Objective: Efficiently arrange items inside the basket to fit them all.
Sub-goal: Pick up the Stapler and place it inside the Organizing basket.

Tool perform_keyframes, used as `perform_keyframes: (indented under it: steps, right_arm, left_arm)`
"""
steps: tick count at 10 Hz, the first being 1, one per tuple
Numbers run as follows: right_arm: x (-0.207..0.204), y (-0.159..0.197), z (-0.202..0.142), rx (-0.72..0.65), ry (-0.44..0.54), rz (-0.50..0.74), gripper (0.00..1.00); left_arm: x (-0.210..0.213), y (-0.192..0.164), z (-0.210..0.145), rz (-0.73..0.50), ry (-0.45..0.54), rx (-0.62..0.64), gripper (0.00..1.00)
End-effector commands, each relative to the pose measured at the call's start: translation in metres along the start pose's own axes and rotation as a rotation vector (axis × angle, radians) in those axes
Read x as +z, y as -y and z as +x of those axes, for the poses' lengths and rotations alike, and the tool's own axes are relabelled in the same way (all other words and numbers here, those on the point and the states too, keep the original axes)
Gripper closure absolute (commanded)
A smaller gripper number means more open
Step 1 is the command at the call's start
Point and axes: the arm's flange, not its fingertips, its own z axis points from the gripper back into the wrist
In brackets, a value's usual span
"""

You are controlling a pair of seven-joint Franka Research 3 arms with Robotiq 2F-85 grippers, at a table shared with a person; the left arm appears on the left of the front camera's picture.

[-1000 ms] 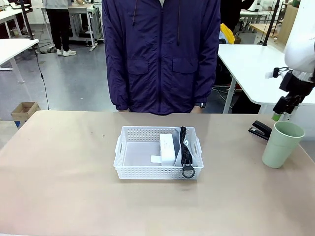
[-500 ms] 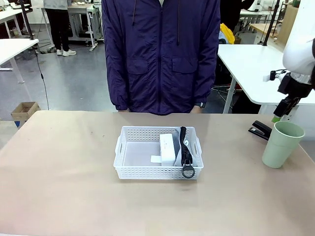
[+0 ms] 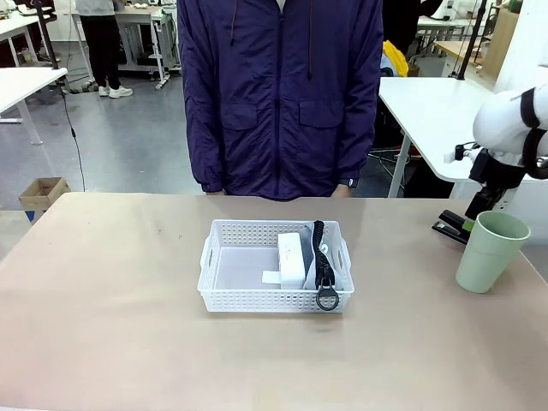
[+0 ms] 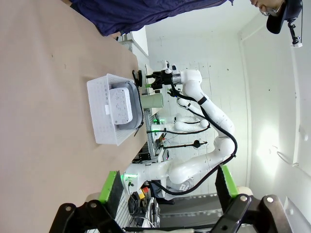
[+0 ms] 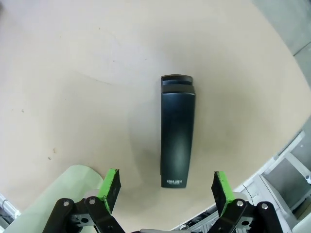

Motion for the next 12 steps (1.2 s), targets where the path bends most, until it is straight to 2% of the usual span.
perform_keyframes:
  steps: [1, 6, 12]
  right_arm:
    - [-0.014, 0.005, 0.002, 0.061, 0.007, 0.022, 0.00]
    - [-0.051, 0.004, 0.007, 0.071, -0.026, 0.037, 0.00]
    - [-0.059, 0.007, 0.009, 0.070, -0.027, 0.029, 0.00]
  left_arm:
    - [-0.001, 0.004, -0.002, 0.012, -0.003, 0.001, 0.00]
    - [-0.001, 0.004, -0.002, 0.012, -0.003, 0.001, 0.00]
    - [-0.001, 0.004, -0.002, 0.012, -0.003, 0.001, 0.00]
